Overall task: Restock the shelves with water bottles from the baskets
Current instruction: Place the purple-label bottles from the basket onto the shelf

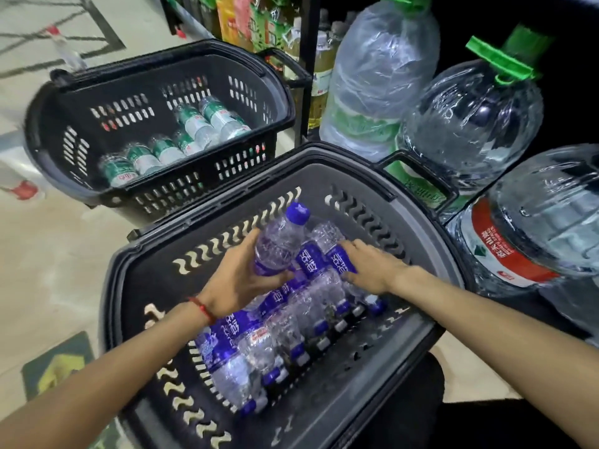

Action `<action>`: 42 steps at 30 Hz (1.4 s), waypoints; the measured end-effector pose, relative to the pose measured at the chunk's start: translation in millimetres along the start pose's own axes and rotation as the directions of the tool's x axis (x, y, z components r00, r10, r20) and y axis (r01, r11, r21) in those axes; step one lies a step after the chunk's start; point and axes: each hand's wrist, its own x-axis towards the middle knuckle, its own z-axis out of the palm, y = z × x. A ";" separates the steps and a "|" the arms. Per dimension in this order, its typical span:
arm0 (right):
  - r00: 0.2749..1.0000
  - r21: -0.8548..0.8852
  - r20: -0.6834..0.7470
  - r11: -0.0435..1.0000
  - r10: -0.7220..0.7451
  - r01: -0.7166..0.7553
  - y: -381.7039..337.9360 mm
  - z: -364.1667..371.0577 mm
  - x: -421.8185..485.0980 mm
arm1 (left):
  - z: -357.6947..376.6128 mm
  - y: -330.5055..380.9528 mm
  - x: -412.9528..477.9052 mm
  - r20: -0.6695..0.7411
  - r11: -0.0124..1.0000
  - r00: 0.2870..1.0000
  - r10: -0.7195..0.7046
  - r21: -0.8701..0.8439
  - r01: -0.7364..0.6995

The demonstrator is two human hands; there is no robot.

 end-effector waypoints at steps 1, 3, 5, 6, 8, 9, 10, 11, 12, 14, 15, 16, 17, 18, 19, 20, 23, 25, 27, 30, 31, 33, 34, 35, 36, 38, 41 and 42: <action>0.999 0.046 0.025 0.998 0.045 -0.047 -1.7 4.0 5.4 | 0.0 -4.5 -4.1 -0.008 1.000 1.000 -0.020 -0.008 0.020; 0.991 0.134 0.067 0.983 0.115 -0.123 -3.9 9.5 16.3 | 1.9 -13.0 -10.7 -0.048 0.998 0.997 -0.056 0.015 0.056; 0.980 0.240 0.120 0.953 0.160 -0.184 -2.7 12.7 26.6 | 5.3 -18.5 -14.1 -0.090 0.995 0.992 -0.093 -0.038 0.090; 0.973 0.292 0.156 0.933 0.171 -0.211 0.8 15.4 31.9 | 6.0 -20.8 -14.6 -0.106 0.993 0.988 -0.110 -0.062 0.104; 0.950 0.347 0.249 0.898 0.191 -0.271 9.2 17.8 37.3 | 4.6 -23.7 -13.6 -0.120 0.989 0.985 -0.127 -0.086 0.117; 0.937 0.354 0.291 0.888 0.194 -0.294 11.4 16.6 35.8 | 3.3 -24.4 -13.1 -0.116 0.989 0.985 -0.128 -0.087 0.118; 0.931 0.364 0.313 0.881 0.189 -0.301 13.8 16.5 35.3 | 2.4 -24.2 -12.6 -0.107 0.989 0.986 -0.131 -0.079 0.122; 0.930 0.377 0.316 0.874 0.189 -0.305 14.4 16.1 33.4 | 2.1 -23.0 -12.0 -0.099 0.989 0.986 -0.134 -0.070 0.127; 0.934 0.391 0.306 0.871 0.182 -0.298 16.0 16.5 34.3 | 2.8 -22.7 -11.2 -0.092 0.989 0.986 -0.138 -0.063 0.133; 0.935 0.409 0.301 0.860 0.189 -0.306 15.3 15.4 35.6 | 5.5 -19.1 -10.5 -0.084 0.990 0.988 -0.131 -0.059 0.126; 0.930 0.406 0.312 0.858 0.193 -0.314 13.1 13.9 34.8 | 6.7 -17.4 -10.6 -0.084 0.990 0.988 -0.128 -0.065 0.123; 0.929 0.394 0.313 0.863 0.198 -0.316 12.1 13.2 34.3 | 7.6 -16.8 -10.8 -0.083 0.989 0.988 -0.127 -0.080 0.121; 0.927 0.376 0.313 0.870 0.205 -0.319 10.2 10.4 31.8 | 8.2 -16.3 -10.9 -0.080 0.988 0.988 -0.129 -0.093 0.122; 0.933 0.367 0.296 0.878 0.203 -0.307 8.9 8.0 27.9 | 8.8 -15.8 -11.4 -0.078 0.987 0.988 -0.135 -0.097 0.127; 0.938 0.364 0.277 0.880 0.209 -0.304 6.7 6.9 25.0 | 9.4 -15.3 -12.3 -0.079 0.987 0.987 -0.140 -0.097 0.132; 0.943 0.366 0.259 0.882 0.210 -0.297 4.6 6.7 22.2 | 9.8 -15.2 -13.2 -0.077 0.985 0.986 -0.147 -0.100 0.139; 0.945 0.423 0.227 0.850 0.236 -0.314 5.4 6.4 18.5 | 10.4 -11.7 -13.4 -0.068 0.979 0.984 -0.166 -0.128 0.156; 0.947 0.521 0.205 0.791 0.248 -0.320 4.6 -1.5 11.2 | 10.5 -7.6 -13.6 -0.078 0.979 0.984 -0.160 -0.140 0.148; 0.952 0.622 0.203 0.721 0.230 -0.306 3.7 -8.3 0.3 | 10.7 0.1 -13.2 -0.087 0.975 0.983 -0.162 -0.166 0.146; 0.959 0.698 0.214 0.657 0.187 -0.284 4.4 -17.7 -16.3 | 13.9 14.8 -8.9 -0.088 0.971 0.985 -0.150 -0.199 0.130; 0.965 0.725 0.188 0.637 0.181 -0.261 5.3 -21.2 -20.9 | 15.4 21.1 -7.1 -0.091 0.974 0.986 -0.137 -0.194 0.118; 0.975 0.766 0.129 0.607 0.179 -0.213 8.9 -32.5 -29.8 | 19.0 31.4 -1.8 -0.108 0.982 0.989 -0.096 -0.171 0.077; 0.975 0.768 0.095 0.608 0.201 -0.200 8.4 -41.0 -38.4 | 20.1 35.9 1.1 -0.115 0.985 0.990 -0.080 -0.161 0.061; 0.975 0.768 0.046 0.616 0.218 -0.174 9.4 -48.6 -46.9 | 20.9 40.8 4.5 -0.123 0.986 0.990 -0.067 -0.159 0.047; 0.972 0.770 0.010 0.619 0.233 -0.157 11.1 -55.8 -55.6 | 22.2 45.3 8.6 -0.131 0.986 0.990 -0.059 -0.165 0.037; 0.964 0.791 -0.077 0.604 0.256 -0.097 13.5 -71.0 -77.9 | 26.0 58.2 17.3 -0.143 0.985 0.989 -0.032 -0.175 0.006; 0.913 0.831 -0.184 0.553 0.364 -0.053 23.6 -87.3 -119.4 | 34.9 86.6 31.1 -0.141 0.980 0.989 0.043 -0.187 -0.069; 0.900 0.847 -0.212 0.532 0.382 -0.026 27.6 -92.5 -135.1 | 39.4 97.3 37.2 -0.131 0.975 0.989 0.069 -0.202 -0.095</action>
